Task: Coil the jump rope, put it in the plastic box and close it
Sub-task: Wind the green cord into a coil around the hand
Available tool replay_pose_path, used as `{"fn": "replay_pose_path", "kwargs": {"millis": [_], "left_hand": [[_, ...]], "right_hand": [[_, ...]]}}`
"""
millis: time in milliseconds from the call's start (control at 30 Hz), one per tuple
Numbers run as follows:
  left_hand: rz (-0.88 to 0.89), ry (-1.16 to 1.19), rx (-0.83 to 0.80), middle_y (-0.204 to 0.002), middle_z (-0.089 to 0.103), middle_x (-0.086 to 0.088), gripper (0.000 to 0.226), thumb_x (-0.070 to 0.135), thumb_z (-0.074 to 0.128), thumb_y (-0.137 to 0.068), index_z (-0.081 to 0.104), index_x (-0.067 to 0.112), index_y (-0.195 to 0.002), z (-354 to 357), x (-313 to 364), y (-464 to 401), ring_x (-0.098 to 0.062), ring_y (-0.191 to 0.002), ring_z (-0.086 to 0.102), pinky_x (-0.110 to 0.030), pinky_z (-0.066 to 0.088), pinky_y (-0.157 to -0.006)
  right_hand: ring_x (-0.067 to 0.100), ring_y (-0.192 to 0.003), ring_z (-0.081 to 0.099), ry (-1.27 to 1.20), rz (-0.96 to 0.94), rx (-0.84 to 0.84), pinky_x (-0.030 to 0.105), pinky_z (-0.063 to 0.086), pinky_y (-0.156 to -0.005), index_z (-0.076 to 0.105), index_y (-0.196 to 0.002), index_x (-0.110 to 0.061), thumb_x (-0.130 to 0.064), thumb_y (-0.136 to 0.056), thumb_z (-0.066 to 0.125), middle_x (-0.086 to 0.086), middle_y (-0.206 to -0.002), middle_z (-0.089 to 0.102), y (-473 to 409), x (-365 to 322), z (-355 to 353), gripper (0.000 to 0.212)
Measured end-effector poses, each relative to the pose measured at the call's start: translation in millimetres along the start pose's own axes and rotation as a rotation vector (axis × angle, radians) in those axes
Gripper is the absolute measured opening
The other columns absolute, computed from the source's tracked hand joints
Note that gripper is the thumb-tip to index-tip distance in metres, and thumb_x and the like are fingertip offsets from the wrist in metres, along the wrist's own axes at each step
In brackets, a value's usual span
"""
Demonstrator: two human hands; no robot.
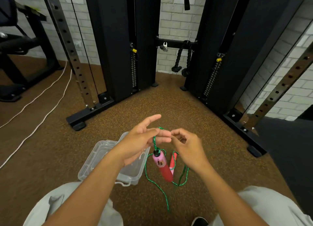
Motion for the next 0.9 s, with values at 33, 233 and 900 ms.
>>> {"fn": "replay_pose_path", "kwargs": {"millis": [33, 233, 900], "left_hand": [[-0.002, 0.020, 0.014, -0.117, 0.078, -0.010, 0.044, 0.011, 0.046, -0.108, 0.041, 0.026, -0.149, -1.6, 0.4, -1.1, -0.025, -0.110, 0.075, -0.043, 0.044, -0.112], [-0.222, -0.108, -0.057, -0.113, 0.079, -0.013, 0.027, 0.011, 0.045, -0.109, 0.062, 0.004, -0.128, -1.9, -23.3, -2.5, -0.024, -0.107, 0.076, -0.033, 0.057, -0.097], [-0.214, -0.173, 0.001, -0.107, 0.080, -0.012, 0.022, 0.022, 0.060, -0.102, 0.074, 0.006, -0.110, -13.8, -23.5, -10.6, -0.022, -0.100, 0.078, -0.019, 0.057, -0.081]], "right_hand": [[0.001, -0.071, 0.064, 0.010, 0.001, -0.016, 0.022, 0.048, -0.067, 0.076, -0.094, -0.026, -0.020, -0.094, 0.069, -0.010, -0.081, 0.074, 1.5, 1.4, 5.0, 0.009], [-0.005, -0.074, 0.066, 0.036, -0.036, 0.186, 0.020, 0.051, -0.072, 0.077, -0.095, -0.029, -0.023, -0.092, 0.072, -0.019, -0.082, 0.074, -4.0, -9.4, -17.0, 0.008], [-0.003, -0.064, 0.063, 0.035, 0.099, 0.189, 0.022, 0.053, -0.070, 0.081, -0.092, -0.029, -0.024, -0.091, 0.075, -0.017, -0.076, 0.074, -11.0, 15.2, -9.5, 0.007]]}}
Point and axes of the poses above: each hand's wrist, its own y-axis away from the middle knuckle, its own z-axis out of the palm, x = y × z, the point moved 8 cm from there along -y, towards the middle knuckle
